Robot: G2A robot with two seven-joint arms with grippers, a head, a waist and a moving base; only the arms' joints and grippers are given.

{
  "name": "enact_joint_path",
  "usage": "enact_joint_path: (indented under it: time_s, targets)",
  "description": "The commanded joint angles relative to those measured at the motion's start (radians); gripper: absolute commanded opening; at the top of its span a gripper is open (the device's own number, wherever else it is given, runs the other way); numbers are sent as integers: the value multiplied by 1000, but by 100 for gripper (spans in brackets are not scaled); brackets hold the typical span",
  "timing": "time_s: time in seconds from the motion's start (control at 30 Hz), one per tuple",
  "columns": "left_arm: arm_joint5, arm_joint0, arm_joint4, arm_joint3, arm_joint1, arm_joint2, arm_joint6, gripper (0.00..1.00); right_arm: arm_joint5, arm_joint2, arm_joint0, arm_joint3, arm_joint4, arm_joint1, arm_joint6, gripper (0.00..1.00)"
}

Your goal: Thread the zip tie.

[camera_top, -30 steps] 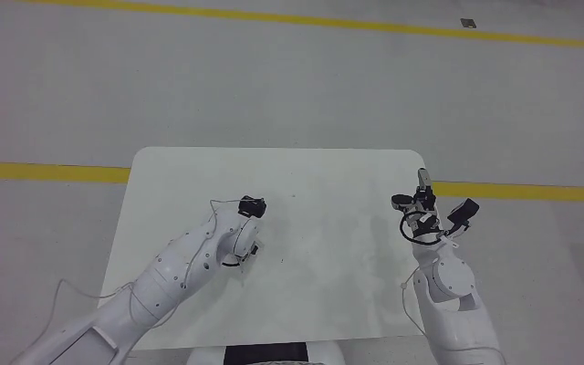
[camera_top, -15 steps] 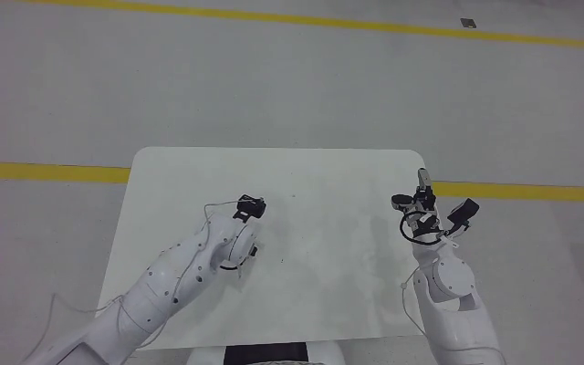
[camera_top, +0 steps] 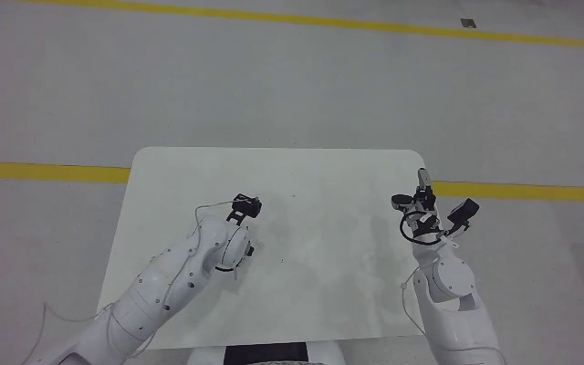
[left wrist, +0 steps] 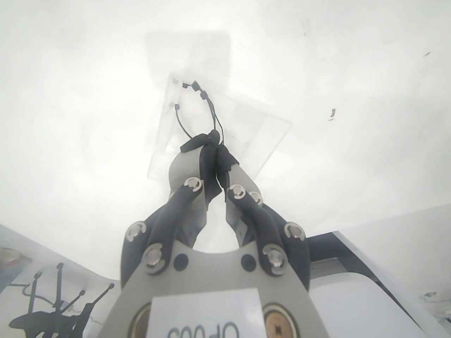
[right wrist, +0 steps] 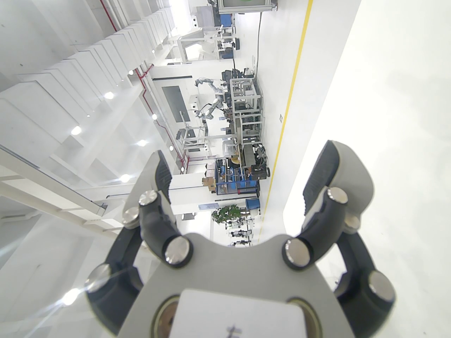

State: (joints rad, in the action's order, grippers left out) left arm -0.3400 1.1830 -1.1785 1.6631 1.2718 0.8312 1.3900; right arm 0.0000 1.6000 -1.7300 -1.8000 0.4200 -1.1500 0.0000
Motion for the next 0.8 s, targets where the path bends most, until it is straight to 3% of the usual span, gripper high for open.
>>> enact_joint_path:
  time_s: [0.0, 0.77]
  targets:
    - [0, 3, 0, 5, -2, 2, 0, 0, 0, 0, 0, 0, 0, 0, 0, 100]
    - [0, -6, 34, -2, -16, -6, 0, 0, 0, 0, 0, 0, 0, 0, 0, 100]
